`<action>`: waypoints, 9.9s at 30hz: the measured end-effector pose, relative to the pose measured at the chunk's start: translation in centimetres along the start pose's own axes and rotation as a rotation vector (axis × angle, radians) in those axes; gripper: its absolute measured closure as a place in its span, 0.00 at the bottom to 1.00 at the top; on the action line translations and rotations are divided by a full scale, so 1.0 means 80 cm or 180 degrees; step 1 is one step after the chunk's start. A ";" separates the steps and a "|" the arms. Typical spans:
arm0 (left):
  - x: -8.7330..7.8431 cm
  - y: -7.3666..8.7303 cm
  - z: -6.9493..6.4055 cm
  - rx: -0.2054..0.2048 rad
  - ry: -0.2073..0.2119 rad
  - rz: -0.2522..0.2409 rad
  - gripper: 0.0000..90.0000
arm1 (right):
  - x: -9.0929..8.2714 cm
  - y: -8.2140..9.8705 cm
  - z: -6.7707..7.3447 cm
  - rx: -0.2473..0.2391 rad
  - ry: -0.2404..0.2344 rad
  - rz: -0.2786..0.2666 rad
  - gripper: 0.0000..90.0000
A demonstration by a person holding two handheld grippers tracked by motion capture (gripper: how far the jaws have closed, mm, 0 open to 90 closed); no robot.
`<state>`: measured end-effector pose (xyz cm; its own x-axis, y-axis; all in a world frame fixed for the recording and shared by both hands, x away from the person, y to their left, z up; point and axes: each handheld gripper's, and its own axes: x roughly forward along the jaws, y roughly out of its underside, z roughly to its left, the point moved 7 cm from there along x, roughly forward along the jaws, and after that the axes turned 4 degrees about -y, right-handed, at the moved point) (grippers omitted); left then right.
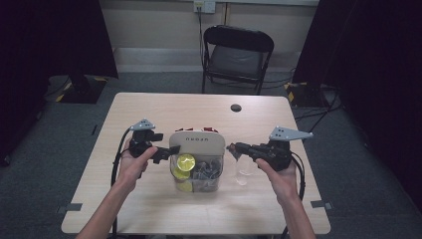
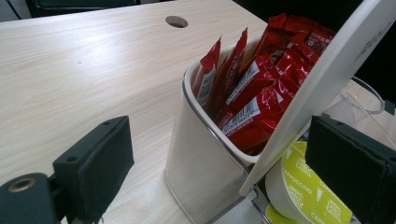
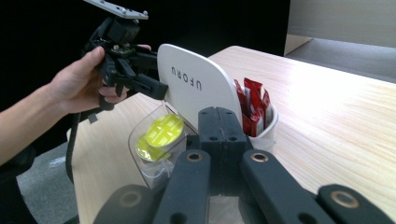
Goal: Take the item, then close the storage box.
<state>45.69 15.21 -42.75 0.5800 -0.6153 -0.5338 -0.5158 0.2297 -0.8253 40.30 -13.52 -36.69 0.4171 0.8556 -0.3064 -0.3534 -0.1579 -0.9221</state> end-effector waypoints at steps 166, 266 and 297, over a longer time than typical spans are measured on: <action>-0.020 -0.034 0.027 -0.0263 0.0014 -0.0373 0.21 | -0.046 0.234 -0.115 0.0296 0.1715 0.1168 0.04; -0.024 0.034 0.009 -0.0075 0.0052 0.0105 0.18 | -0.044 0.234 -0.118 0.0305 0.1689 0.1216 0.00; -0.049 0.140 0.078 -0.0228 -0.0495 0.0635 0.19 | -0.044 0.234 -0.118 0.0306 0.1692 0.1214 0.00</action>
<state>41.57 24.89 -51.05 0.5495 -0.4386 -0.7111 -0.6699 0.2774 -0.6887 40.15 -24.13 -55.09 0.5958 0.3847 -0.7050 -0.6211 -0.3359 -0.7081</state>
